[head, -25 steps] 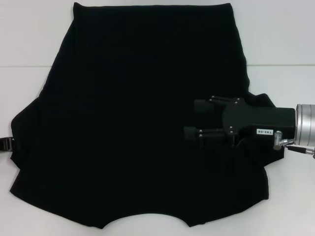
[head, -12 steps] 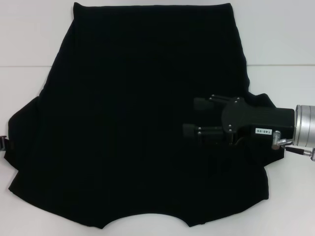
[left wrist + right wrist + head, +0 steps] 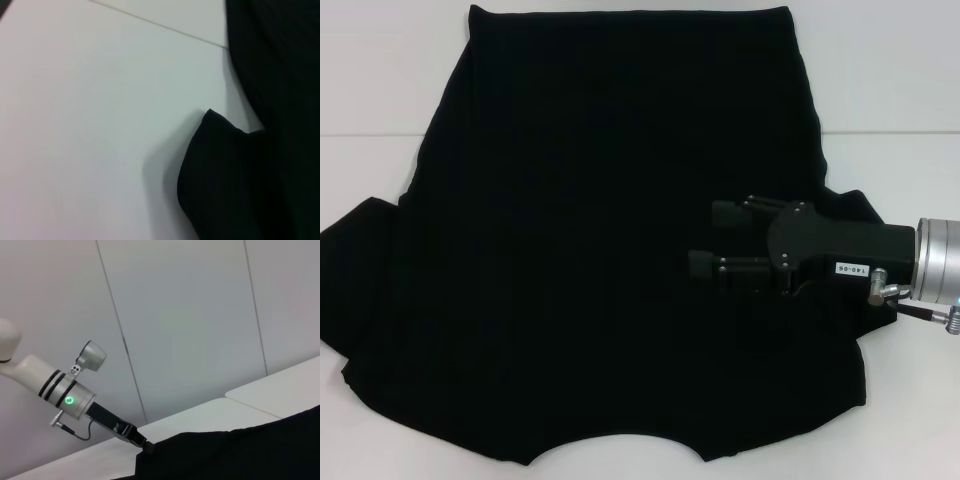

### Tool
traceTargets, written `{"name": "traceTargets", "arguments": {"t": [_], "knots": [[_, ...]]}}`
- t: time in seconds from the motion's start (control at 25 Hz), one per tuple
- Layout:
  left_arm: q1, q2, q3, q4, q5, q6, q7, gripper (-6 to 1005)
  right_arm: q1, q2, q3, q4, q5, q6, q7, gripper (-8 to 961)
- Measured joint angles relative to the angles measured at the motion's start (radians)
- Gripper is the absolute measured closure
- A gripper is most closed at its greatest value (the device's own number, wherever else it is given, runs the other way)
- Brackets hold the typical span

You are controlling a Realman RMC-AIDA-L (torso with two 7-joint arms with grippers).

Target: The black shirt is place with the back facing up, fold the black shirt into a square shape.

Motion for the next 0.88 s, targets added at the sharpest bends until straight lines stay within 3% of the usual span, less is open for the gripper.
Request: {"name": "traceTargets", "arguments": {"t": [0.88], "knots": [[0.018, 0.009, -0.058, 0.033, 0.007, -0.002, 0.002, 996, 0.001, 0.0, 0.009, 0.012, 0.0, 0.0, 0.0, 37]]}}
